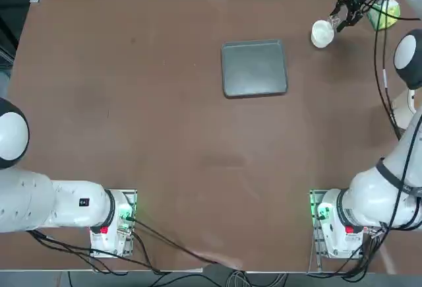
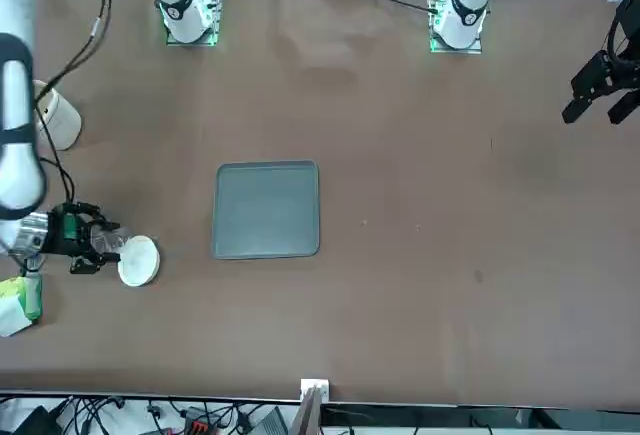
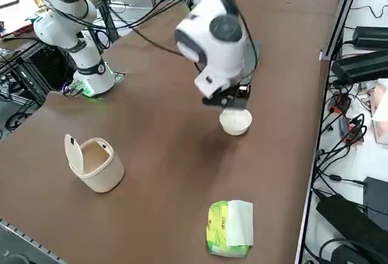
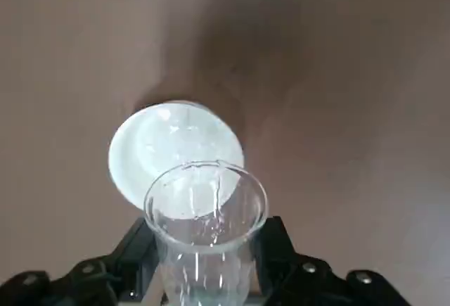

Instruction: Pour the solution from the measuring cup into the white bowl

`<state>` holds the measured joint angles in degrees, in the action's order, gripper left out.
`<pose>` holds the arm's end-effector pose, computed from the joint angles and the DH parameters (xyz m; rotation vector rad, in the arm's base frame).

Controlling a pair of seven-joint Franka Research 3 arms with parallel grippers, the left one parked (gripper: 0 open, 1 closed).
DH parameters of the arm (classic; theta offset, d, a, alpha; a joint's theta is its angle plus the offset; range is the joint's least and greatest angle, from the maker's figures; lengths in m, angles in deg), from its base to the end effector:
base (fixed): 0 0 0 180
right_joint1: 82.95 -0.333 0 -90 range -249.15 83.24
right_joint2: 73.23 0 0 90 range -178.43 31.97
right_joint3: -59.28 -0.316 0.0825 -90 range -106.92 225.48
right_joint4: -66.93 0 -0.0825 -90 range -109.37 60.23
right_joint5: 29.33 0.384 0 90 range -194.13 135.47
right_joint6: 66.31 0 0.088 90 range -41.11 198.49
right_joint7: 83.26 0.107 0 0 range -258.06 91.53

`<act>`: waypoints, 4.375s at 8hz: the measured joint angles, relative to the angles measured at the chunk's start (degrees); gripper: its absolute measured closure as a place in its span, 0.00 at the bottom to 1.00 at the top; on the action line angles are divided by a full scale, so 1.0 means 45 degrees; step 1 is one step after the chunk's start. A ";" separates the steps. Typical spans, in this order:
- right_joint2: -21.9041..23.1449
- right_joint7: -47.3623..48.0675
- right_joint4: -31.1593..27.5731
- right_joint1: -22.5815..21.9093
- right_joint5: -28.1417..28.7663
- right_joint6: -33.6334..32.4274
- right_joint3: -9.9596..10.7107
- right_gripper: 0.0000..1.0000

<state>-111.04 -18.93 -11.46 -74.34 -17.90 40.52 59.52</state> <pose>0.7039 -0.0936 0.3180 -2.3696 1.8970 0.3500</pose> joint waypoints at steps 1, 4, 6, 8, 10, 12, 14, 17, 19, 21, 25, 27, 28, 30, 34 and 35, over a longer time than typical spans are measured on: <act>0.0339 0.1454 -0.0219 -0.0637 -0.1516 -0.0118 -0.0001 0.26; 0.1646 0.4978 -0.2702 -0.1774 -0.5702 -0.0257 0.0006 0.26; 0.2530 0.7740 -0.4906 -0.2699 -0.8202 -0.0267 -0.0015 0.26; 0.2839 1.1097 -0.6855 -0.4077 -1.0489 -0.0345 -0.0036 0.26; 0.2707 1.3792 -0.8186 -0.5091 -1.1962 -0.0682 -0.0034 0.26; 0.1905 1.6101 -0.8657 -0.5589 -1.3076 -0.1175 -0.0027 0.26; 0.0846 1.7886 -0.8659 -0.5649 -1.4102 -0.1459 -0.0013 0.26; 0.0165 1.8892 -0.8591 -0.5874 -1.4395 -0.1674 -0.0012 0.09; 0.0174 1.8927 -0.8427 -0.5976 -1.4394 -0.1691 -0.0018 0.00; 0.0209 1.8942 -0.8090 -0.6003 -1.4315 -0.1677 -0.0092 0.00; 0.0858 1.7385 -0.6970 -0.6089 -1.2295 -0.1669 -0.0775 0.00; 0.1997 1.4495 -0.6260 -0.6094 -1.0569 -0.1768 -0.0880 0.00; 0.2714 1.2399 -0.5662 -0.6097 -0.9687 -0.2220 -0.0892 0.00; 0.3664 0.7875 -0.4057 -0.6082 -0.8560 -0.3631 -0.0888 0.00; 0.3807 -0.0855 -0.1588 -0.5130 -0.6982 -0.4718 -0.0730 0.00; 0.3866 -0.3091 -0.1030 -0.4662 -0.6558 -0.5090 -0.0704 0.00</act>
<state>-93.64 -32.84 -16.09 -95.32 -47.41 17.61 56.35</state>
